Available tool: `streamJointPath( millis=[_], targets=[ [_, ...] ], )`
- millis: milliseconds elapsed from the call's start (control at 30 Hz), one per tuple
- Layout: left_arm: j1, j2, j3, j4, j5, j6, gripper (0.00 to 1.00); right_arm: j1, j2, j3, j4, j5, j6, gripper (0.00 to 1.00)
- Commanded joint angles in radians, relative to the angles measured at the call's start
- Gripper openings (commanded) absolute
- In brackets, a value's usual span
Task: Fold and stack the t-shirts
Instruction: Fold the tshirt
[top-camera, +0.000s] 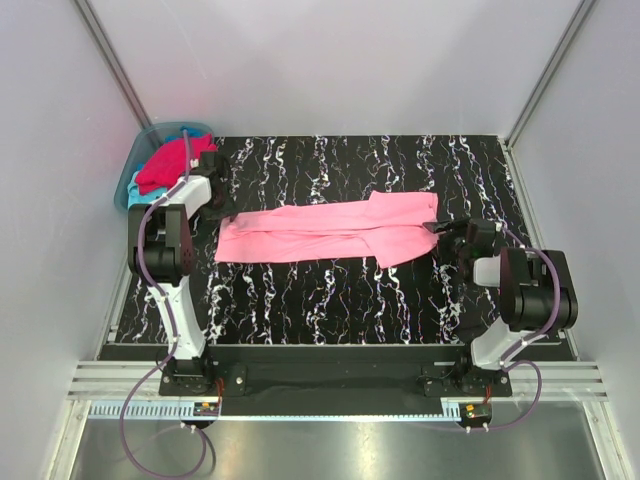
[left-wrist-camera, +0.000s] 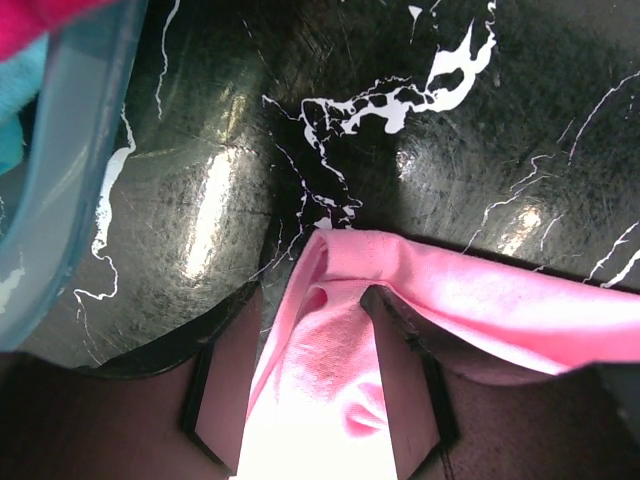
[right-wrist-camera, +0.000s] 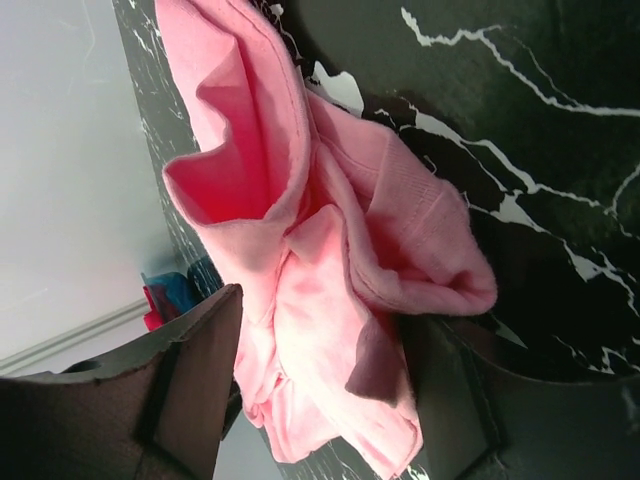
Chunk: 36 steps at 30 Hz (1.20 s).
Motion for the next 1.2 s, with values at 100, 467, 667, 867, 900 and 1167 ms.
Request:
streamJointPath(
  millis=[100, 467, 667, 867, 900, 1167],
  targets=[
    [-0.009, -0.01, 0.01, 0.002, 0.029, 0.001, 0.49, 0.007, 0.053, 0.051, 0.048, 0.025, 0.029, 0.57],
    [-0.039, -0.045, -0.048, 0.004, 0.036, -0.029, 0.0, 0.0, 0.139, 0.146, 0.023, 0.047, 0.034, 0.0],
    [-0.063, -0.085, -0.102, 0.004, 0.029, -0.067, 0.0, -0.022, 0.236, 0.31, -0.064, 0.038, 0.001, 0.0],
    [-0.134, -0.145, -0.2, 0.004, 0.021, -0.163, 0.0, -0.036, 0.406, 0.618, -0.245, -0.067, -0.058, 0.0],
    [-0.164, -0.166, -0.238, 0.007, 0.016, -0.174, 0.0, -0.036, 0.429, 0.708, -0.309, -0.085, -0.081, 0.0],
    [-0.333, -0.301, -0.427, 0.04, 0.022, -0.286, 0.0, -0.022, 0.688, 1.127, -0.618, -0.258, -0.178, 0.0]
  ],
)
